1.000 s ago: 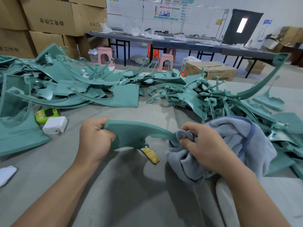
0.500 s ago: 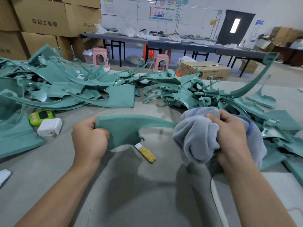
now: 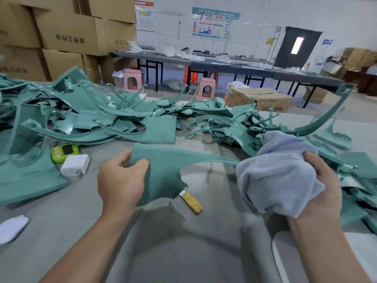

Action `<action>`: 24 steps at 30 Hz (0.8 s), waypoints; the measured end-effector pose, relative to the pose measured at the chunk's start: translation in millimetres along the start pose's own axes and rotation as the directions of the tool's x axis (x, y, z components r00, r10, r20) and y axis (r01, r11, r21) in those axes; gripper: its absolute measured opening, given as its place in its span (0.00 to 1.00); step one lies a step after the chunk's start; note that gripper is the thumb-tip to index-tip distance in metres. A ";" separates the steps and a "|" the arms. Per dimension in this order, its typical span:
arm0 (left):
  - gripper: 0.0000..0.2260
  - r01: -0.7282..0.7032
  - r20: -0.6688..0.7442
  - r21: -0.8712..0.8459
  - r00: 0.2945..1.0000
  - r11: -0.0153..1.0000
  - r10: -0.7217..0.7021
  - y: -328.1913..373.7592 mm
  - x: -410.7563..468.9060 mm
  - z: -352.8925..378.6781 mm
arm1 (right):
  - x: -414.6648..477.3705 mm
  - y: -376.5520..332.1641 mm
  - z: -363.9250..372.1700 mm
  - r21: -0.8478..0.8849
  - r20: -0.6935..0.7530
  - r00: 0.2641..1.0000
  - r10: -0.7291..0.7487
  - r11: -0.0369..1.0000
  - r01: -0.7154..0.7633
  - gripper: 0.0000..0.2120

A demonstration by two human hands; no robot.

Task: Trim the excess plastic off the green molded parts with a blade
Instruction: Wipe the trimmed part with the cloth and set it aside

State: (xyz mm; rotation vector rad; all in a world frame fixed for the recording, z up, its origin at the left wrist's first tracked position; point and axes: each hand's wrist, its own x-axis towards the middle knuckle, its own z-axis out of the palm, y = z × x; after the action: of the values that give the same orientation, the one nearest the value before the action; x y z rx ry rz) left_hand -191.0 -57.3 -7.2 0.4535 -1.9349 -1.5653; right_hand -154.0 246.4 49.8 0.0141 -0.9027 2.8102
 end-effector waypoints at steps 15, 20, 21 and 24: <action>0.05 -0.035 -0.032 -0.183 0.999 0.983 0.029 -7.6 10.6 -4.1 | 18.2 36.0 -20.2 -0.963 0.064 0.997 -0.054 0.258 0.076 0.23; 0.10 0.010 -0.225 -0.078 0.974 0.997 -0.027 -11.1 23.1 -17.3 | 21.8 21.5 -19.3 -0.764 -0.151 0.916 -0.371 0.633 0.130 0.19; 0.13 0.027 -0.242 -0.103 0.969 0.994 -0.052 -11.7 27.3 -20.8 | 21.7 20.3 -19.3 -0.748 -0.153 0.921 -0.358 0.651 0.129 0.20; 0.16 0.105 -0.098 -0.089 0.989 0.990 -0.113 -13.8 29.2 -20.5 | 18.9 26.4 -18.2 -0.806 -0.038 0.989 -0.140 0.590 0.052 0.15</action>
State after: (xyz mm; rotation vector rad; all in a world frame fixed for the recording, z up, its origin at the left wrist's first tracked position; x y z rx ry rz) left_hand -201.6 -93.8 -11.0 0.6011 -1.7865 -1.6519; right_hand -176.5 239.2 21.0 -0.1960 -1.9865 2.0134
